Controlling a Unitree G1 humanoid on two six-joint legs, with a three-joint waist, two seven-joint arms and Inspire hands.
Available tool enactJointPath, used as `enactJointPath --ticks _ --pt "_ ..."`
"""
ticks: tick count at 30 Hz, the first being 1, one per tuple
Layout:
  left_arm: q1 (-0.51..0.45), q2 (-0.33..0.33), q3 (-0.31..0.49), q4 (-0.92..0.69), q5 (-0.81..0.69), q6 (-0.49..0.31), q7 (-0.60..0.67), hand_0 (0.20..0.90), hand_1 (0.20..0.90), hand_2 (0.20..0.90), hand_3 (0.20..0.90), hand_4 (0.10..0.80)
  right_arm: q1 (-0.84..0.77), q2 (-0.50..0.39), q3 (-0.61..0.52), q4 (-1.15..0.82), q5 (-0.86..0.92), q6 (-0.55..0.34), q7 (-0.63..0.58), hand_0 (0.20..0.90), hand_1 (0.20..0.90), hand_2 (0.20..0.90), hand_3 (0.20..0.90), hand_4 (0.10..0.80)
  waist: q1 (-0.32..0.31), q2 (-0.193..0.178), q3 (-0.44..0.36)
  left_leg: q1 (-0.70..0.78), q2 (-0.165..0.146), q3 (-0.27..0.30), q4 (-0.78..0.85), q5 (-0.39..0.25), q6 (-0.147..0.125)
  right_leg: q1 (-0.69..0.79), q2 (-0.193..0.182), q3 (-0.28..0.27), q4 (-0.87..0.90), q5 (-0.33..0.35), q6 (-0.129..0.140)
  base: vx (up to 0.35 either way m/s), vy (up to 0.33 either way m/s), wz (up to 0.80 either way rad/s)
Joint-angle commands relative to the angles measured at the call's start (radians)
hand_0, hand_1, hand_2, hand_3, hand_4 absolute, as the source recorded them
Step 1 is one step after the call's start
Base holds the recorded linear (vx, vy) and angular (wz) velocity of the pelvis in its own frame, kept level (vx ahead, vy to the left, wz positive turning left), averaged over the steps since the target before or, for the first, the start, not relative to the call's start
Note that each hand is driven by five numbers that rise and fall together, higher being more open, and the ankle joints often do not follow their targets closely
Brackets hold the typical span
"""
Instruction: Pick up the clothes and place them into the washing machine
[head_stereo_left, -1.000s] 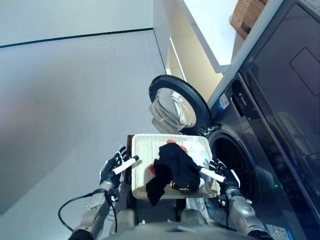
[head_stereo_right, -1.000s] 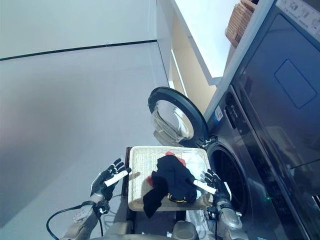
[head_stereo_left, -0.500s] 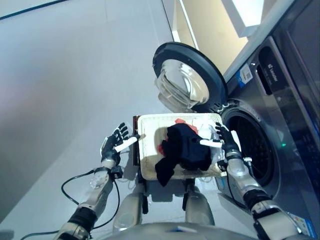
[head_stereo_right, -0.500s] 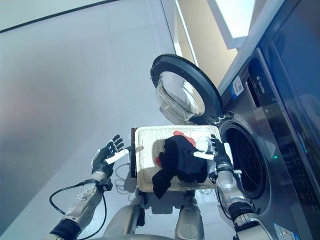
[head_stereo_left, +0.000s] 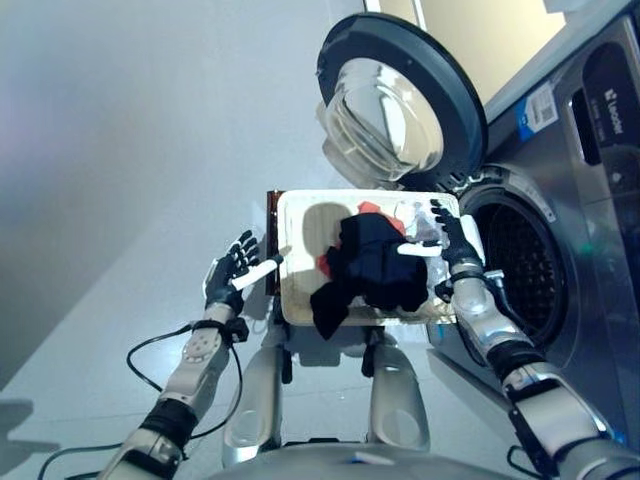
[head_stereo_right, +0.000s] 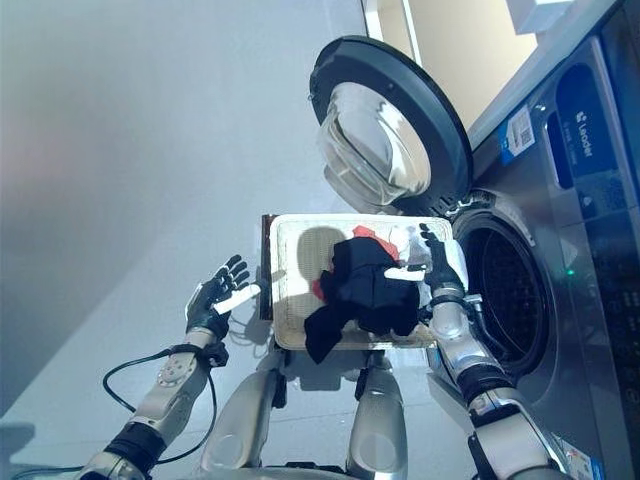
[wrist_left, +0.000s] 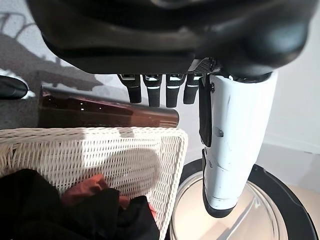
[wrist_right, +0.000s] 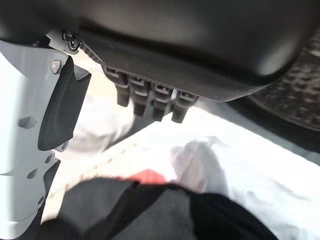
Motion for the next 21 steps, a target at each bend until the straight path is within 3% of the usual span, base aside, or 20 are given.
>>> enactJointPath --ticks 1,11,14,21 --pt "-0.015 0.031 0.022 -0.081 0.058 -0.089 0.039 0.900 0.900 0.900 0.900 0.800 -0.061 0.000 0.040 0.019 -0.155 0.031 -0.104 0.900 0.900 0.900 0.900 0.800 0.016 -0.034 -0.052 -0.078 0.050 -0.023 0.190 -0.132 -0.078 -0.002 -0.116 0.034 0.035 0.026 0.059 -0.023 0.024 0.09" --pt "-0.060 -0.002 -0.008 -0.046 0.078 -0.103 0.086 0.900 0.900 0.900 0.900 0.800 -0.089 0.106 0.119 0.161 -0.285 0.107 -0.171 0.900 0.900 0.900 0.900 0.800 0.021 -0.017 -0.039 -0.099 0.037 -0.028 0.201 -0.133 -0.072 -0.015 -0.125 0.030 0.041 0.023 0.059 -0.004 0.012 0.02" --pt "-0.095 -0.014 -0.036 -0.029 0.082 -0.110 0.097 0.900 0.900 0.900 0.900 0.800 -0.142 0.140 0.161 0.304 -0.331 0.151 -0.190 0.900 0.900 0.900 0.900 0.800 0.029 -0.003 -0.035 -0.106 0.027 -0.030 0.203 -0.133 -0.068 -0.018 -0.133 0.029 0.038 0.031 0.062 -0.004 0.032 0.05" --pt "-0.064 0.023 -0.072 -0.112 0.052 -0.100 0.050 0.900 0.900 0.900 0.900 0.800 -0.212 0.162 0.177 0.496 -0.336 0.200 -0.155 0.900 0.900 0.900 0.900 0.800 0.071 0.024 -0.032 -0.111 0.012 -0.038 0.208 -0.135 -0.061 -0.014 -0.144 0.026 0.040 0.032 0.064 0.002 0.018 0.04"
